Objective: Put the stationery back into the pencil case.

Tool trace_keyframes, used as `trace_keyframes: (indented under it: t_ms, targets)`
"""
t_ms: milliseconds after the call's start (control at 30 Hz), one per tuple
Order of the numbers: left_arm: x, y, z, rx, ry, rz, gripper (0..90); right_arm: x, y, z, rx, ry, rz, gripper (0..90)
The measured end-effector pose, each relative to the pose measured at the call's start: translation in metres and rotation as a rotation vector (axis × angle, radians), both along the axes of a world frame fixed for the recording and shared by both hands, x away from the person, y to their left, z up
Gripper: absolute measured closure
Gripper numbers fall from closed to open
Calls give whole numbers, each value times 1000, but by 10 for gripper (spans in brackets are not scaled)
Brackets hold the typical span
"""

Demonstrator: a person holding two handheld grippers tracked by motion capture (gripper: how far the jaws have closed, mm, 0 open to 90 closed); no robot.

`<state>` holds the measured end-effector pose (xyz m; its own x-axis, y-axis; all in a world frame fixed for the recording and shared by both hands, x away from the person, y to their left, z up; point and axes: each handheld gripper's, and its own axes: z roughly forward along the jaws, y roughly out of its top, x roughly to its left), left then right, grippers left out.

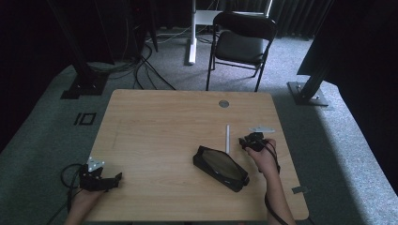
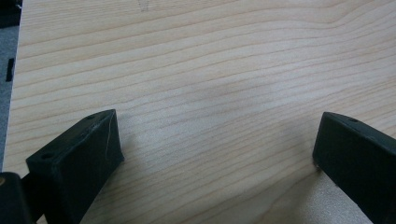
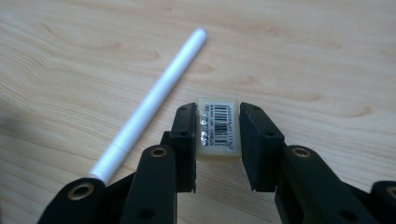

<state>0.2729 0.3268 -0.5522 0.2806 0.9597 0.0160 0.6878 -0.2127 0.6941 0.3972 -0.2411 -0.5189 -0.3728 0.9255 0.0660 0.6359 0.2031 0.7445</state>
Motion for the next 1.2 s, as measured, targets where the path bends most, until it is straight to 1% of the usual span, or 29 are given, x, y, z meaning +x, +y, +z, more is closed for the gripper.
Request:
trace_keyframes:
  t_ms: [100,167,233,267,300,333,367,500,567,667,700,767,800,933,1000,1033,1100,1133,1167,1200]
  targets:
    - [0,0,0,0,0,0,14,-5,0,11,4,-17,16,683]
    - [0,0,0,0,0,0,14,-7,1,18,23,-28,30,683]
    - [0,0,0,0,0,0,14,-10,2,25,28,-32,47,683]
    - [0,0,0,0,0,0,14,-11,2,29,39,-41,54,683]
    - [0,0,0,0,0,0,14,-12,3,32,40,-43,60,683]
    - [0,0,0,0,0,0,14,-14,4,36,32,-51,67,683]
    - [0,0,0,0,0,0,14,-15,4,39,35,-62,69,683]
    - [0,0,0,0,0,0,14,-22,8,52,54,-86,114,682]
    - [0,0,0,0,0,0,14,-26,10,58,71,-97,130,682]
    - [0,0,0,0,0,0,14,-33,13,67,72,-116,163,682]
    - [0,0,0,0,0,0,14,-35,14,70,74,-118,185,682]
    - [0,0,0,0,0,0,14,-39,16,75,73,-132,203,682]
    - [0,0,0,0,0,0,14,-41,17,78,73,-131,223,682]
    - [0,0,0,-1,-1,1,14,-50,22,87,100,-147,265,683]
    - [0,0,0,-2,-1,1,14,-55,25,91,98,-152,294,682]
    - [0,0,0,-1,-1,1,14,-56,26,92,109,-159,302,682]
    - [0,0,0,-1,-1,1,14,-59,29,94,109,-157,339,682]
    - [0,0,0,-1,-1,1,14,-60,30,94,116,-157,343,682]
    - [0,0,0,-1,-1,1,14,-61,31,94,124,-152,358,682]
    - [0,0,0,-1,-1,1,14,-62,32,94,122,-150,377,682]
